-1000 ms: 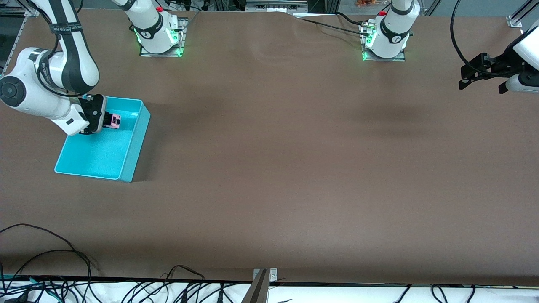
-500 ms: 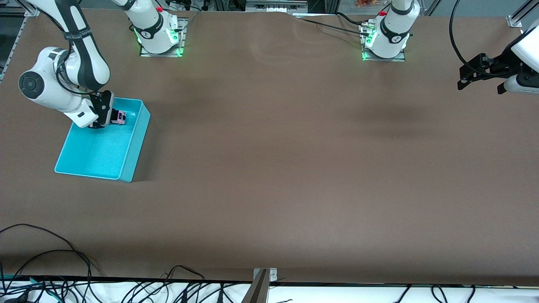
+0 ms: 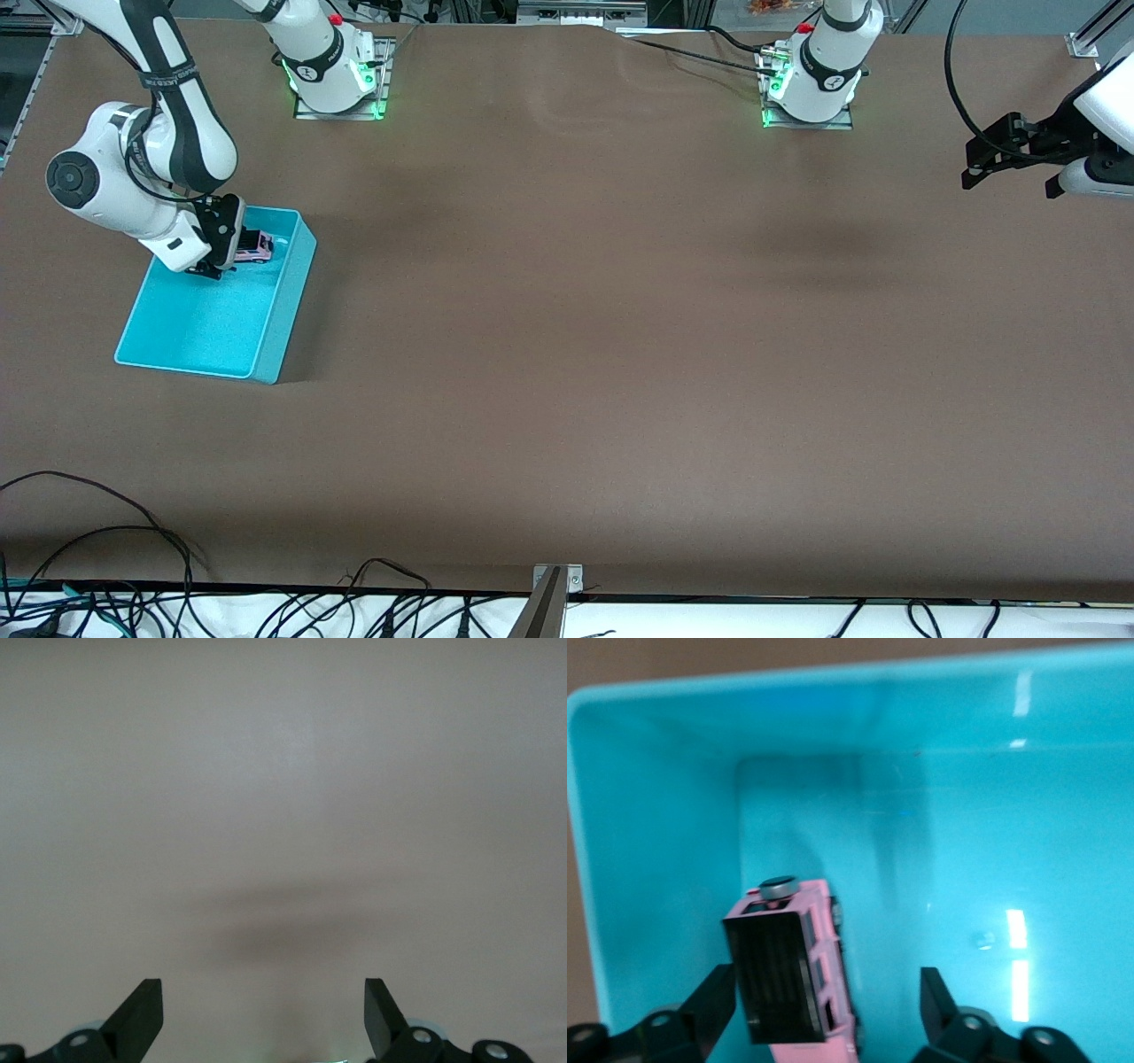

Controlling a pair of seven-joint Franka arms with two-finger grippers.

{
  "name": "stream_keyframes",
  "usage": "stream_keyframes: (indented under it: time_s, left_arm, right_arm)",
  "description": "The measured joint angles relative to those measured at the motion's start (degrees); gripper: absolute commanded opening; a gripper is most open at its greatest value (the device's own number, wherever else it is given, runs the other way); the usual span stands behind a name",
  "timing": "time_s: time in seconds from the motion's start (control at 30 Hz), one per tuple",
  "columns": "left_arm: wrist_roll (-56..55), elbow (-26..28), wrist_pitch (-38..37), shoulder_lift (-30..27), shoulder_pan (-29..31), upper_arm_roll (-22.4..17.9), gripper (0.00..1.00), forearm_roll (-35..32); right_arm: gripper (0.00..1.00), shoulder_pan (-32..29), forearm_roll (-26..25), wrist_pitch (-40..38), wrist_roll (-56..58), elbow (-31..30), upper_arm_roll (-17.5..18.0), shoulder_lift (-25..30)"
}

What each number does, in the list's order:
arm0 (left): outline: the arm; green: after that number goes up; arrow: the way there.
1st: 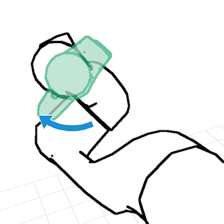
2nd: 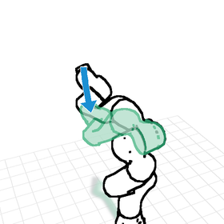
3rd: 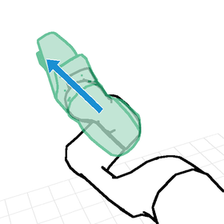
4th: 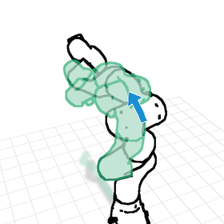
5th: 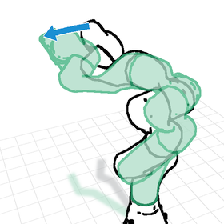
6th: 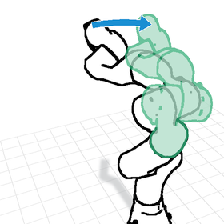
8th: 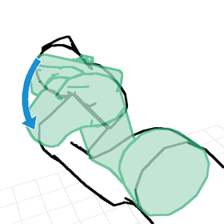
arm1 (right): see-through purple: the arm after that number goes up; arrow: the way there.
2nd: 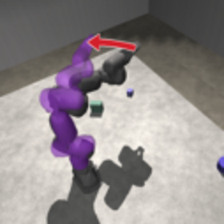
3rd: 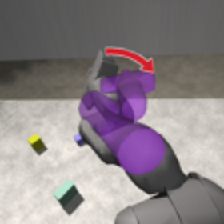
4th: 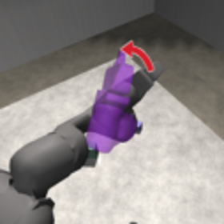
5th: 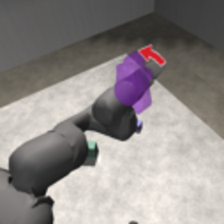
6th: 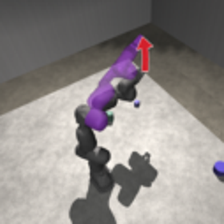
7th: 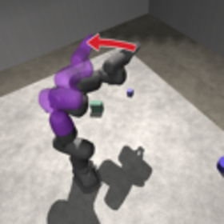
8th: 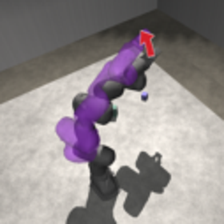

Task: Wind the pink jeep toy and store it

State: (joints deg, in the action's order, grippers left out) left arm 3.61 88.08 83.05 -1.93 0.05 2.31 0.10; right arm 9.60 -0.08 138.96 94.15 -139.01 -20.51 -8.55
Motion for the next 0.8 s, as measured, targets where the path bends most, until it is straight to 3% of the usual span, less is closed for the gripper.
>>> stream_keyframes:
  time_s: [0.17,0.33,0.53,0.8]
  left_arm:
    - [0.0,0.0,0.0,0.0,0.0,0.0,1.0,0.0]
    - [0.0,0.0,0.0,0.1,0.0,0.0,1.0,0.0]
    - [0.0,0.0,-0.1,0.1,0.0,0.0,1.0,0.0]
    - [0.0,0.0,-0.1,0.1,0.0,-0.3,1.0,0.0]
  right_arm:
    - [1.0,0.7,2.3,-4.1,-0.3,6.1,1.4,0.3]
    - [1.0,1.1,5.7,-13.7,-5.5,17.8,3.0,0.6]
    - [1.0,1.5,6.4,-23.5,-19.0,30.7,4.1,0.8]
    - [1.0,2.8,6.4,-32.2,-42.9,39.8,4.5,0.7]
